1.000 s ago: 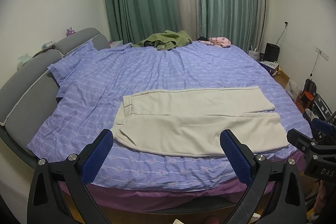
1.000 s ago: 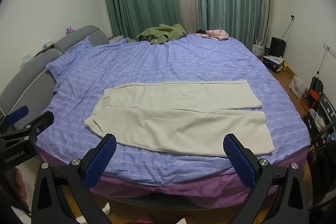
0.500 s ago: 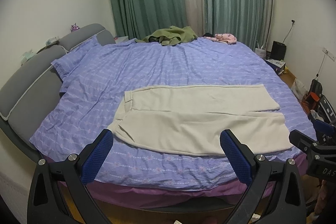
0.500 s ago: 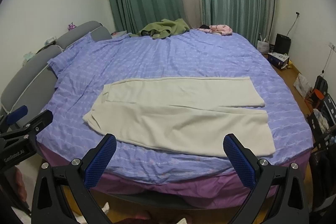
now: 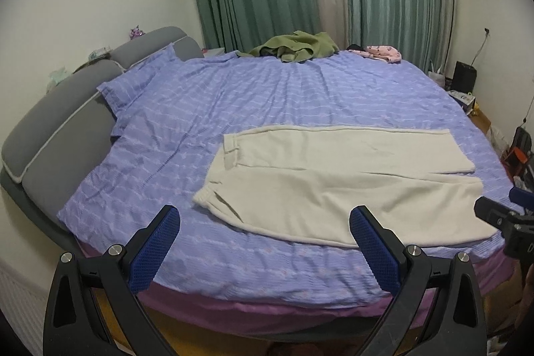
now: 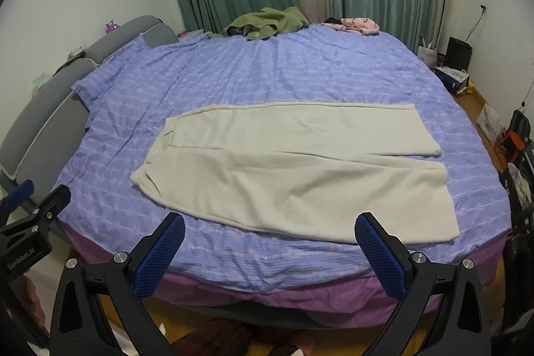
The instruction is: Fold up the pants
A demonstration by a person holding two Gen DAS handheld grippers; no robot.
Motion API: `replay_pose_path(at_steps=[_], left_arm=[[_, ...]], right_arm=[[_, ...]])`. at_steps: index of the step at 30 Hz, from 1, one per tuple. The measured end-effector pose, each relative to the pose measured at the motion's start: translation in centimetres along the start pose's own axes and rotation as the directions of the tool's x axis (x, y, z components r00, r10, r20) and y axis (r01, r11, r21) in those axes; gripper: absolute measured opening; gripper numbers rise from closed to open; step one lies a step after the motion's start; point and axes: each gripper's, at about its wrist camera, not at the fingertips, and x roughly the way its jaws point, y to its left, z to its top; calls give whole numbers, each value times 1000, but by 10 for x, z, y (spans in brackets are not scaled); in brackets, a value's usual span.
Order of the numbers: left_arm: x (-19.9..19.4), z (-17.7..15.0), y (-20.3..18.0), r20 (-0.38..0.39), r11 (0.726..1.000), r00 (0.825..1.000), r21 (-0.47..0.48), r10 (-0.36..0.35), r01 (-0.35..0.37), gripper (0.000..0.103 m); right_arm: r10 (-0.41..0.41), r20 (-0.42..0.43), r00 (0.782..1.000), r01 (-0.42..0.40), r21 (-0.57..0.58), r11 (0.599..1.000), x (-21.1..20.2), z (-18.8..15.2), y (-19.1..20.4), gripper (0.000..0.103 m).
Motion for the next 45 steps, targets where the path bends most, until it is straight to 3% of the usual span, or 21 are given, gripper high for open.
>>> replay_pose_path(at_steps=[6, 14, 22, 27, 34, 37, 45], left_arm=[[60, 13, 41, -38, 998, 998, 47, -50, 52, 103], [169, -1, 82, -194, 992, 975, 42, -108, 118, 103], [270, -48, 103, -359, 989, 923, -83, -141, 119, 103], [321, -70, 101, -427, 985, 890, -119, -161, 122, 103], [384, -101, 101, -532, 965, 820, -248, -213, 89, 103], [406, -107, 107, -553, 946, 795, -316, -248, 75, 103], [427, -96, 96, -547, 940, 791, -327, -273, 98, 102]], right_arm=[[-24, -47, 999, 26, 62, 998, 47, 12, 36, 103], [-80, -149, 986, 104, 162, 981, 130, -1, 72, 103], [-99, -267, 959, 154, 193, 969, 222, -37, 78, 103], [-75, -334, 939, 182, 300, 936, 266, -59, 61, 103], [-8, -414, 910, 194, 408, 892, 327, -91, 44, 99], [14, -417, 909, 199, 463, 864, 342, -97, 35, 96], [14, -438, 899, 218, 474, 853, 360, -102, 25, 94]])
